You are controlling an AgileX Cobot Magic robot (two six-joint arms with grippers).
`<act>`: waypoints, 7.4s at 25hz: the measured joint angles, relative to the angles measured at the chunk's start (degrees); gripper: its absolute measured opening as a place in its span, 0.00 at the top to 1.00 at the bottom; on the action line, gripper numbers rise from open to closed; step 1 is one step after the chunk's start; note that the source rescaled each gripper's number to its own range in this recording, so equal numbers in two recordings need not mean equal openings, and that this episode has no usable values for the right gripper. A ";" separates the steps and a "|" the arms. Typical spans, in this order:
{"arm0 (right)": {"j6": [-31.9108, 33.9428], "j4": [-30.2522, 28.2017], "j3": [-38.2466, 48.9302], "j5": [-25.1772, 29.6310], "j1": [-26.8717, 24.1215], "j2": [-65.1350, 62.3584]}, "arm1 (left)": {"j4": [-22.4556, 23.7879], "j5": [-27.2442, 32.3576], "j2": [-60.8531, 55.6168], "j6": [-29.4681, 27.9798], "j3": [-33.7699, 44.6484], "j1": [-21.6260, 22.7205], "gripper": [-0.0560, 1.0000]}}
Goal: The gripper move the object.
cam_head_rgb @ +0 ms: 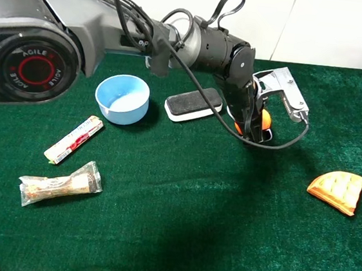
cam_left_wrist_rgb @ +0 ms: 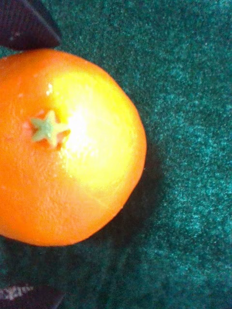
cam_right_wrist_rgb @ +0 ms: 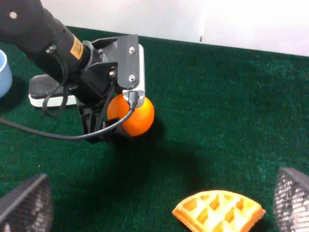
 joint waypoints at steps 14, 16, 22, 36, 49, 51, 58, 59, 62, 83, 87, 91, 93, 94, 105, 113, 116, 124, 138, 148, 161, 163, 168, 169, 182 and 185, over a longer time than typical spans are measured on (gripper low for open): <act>0.00 0.00 0.00 0.00 0.00 0.00 | 0.11 -0.10 0.11 0.01 -0.26 0.00 0.95; 0.00 0.00 0.00 0.00 0.00 0.00 | 0.19 0.26 0.11 0.01 -0.26 0.00 0.95; 0.00 0.00 0.00 0.00 0.00 0.00 | 2.33 5.96 -3.00 0.06 -0.26 -0.04 0.95; 0.00 0.02 0.00 0.00 0.00 0.00 | 5.76 18.06 -11.08 -3.49 1.77 -0.11 0.95; 0.00 0.07 0.00 -0.03 0.00 0.00 | 6.07 8.72 -26.85 -8.03 28.38 0.61 0.95; 0.00 0.07 0.00 -0.03 0.00 0.00 | 6.13 6.48 -28.91 -9.25 32.61 0.61 0.95; 0.00 0.07 0.00 -0.03 0.00 0.00 | 8.98 -0.10 -33.59 -14.66 45.97 0.61 0.95; 0.00 0.07 0.00 -0.03 0.00 0.00 | 9.47 -0.41 -33.73 -15.41 47.22 0.61 0.95; 0.00 0.07 0.00 -0.03 0.00 0.00 | 10.21 -2.68 -33.85 -17.04 50.54 0.61 0.95; 0.00 0.07 0.00 -0.03 0.00 0.00 | 10.54 -10.85 -33.92 -17.88 58.30 0.61 0.95; 0.00 0.07 0.00 -0.03 0.00 0.00 | 10.56 -10.85 -33.92 -17.88 58.30 0.61 0.95; 0.00 0.07 0.00 -0.03 0.00 0.00 | 10.56 -10.85 -33.92 -17.83 58.30 0.61 0.95; 0.00 0.07 0.00 -0.03 0.00 0.00 | 10.56 -10.85 -33.92 -17.83 58.30 0.61 0.95; 0.00 0.07 0.00 -0.03 0.00 0.00 | 10.56 -10.85 -33.92 -17.83 58.30 0.61 0.94; 0.00 0.07 0.00 -0.03 0.00 0.00 | 10.61 -10.50 -33.92 -17.83 58.36 0.61 0.05; 0.00 0.07 0.00 -0.03 0.00 0.00 | 10.61 -10.50 -35.05 -17.83 58.36 0.61 0.02; 0.00 0.07 0.00 -0.03 0.00 0.00 | 10.55 -10.29 -38.35 -17.83 58.36 0.61 0.02; 0.00 0.07 0.00 -0.03 0.00 0.00 | 10.45 -3.09 -51.85 -17.89 58.36 0.61 0.00; 0.00 0.07 0.00 -0.03 0.00 0.00 | 10.60 8.73 -76.22 -23.65 58.70 7.88 0.00; 0.00 0.07 0.00 -0.03 0.00 0.00 | 11.88 19.05 -97.44 -23.85 67.14 22.72 0.00; 0.00 0.07 0.00 -0.03 0.00 0.00 | 11.21 31.12 -119.47 -28.46 77.16 34.52 0.00; 0.00 0.07 0.00 -0.03 0.00 0.00 | 10.56 31.47 -121.62 -28.86 77.57 34.61 0.00; 0.00 0.13 0.00 -0.03 0.00 0.00 | 9.99 34.85 -124.62 -32.38 77.95 34.61 0.00; 0.00 0.13 0.00 -0.03 0.00 0.00 | 9.77 35.90 -124.95 -34.00 78.46 34.61 0.00; 0.00 0.14 0.00 -0.03 0.00 0.00 | 9.73 36.64 -125.18 -37.30 79.04 34.68 0.00; 0.00 0.14 0.00 -0.03 0.00 0.00 | 9.94 36.64 -125.20 -37.85 79.08 36.26 0.00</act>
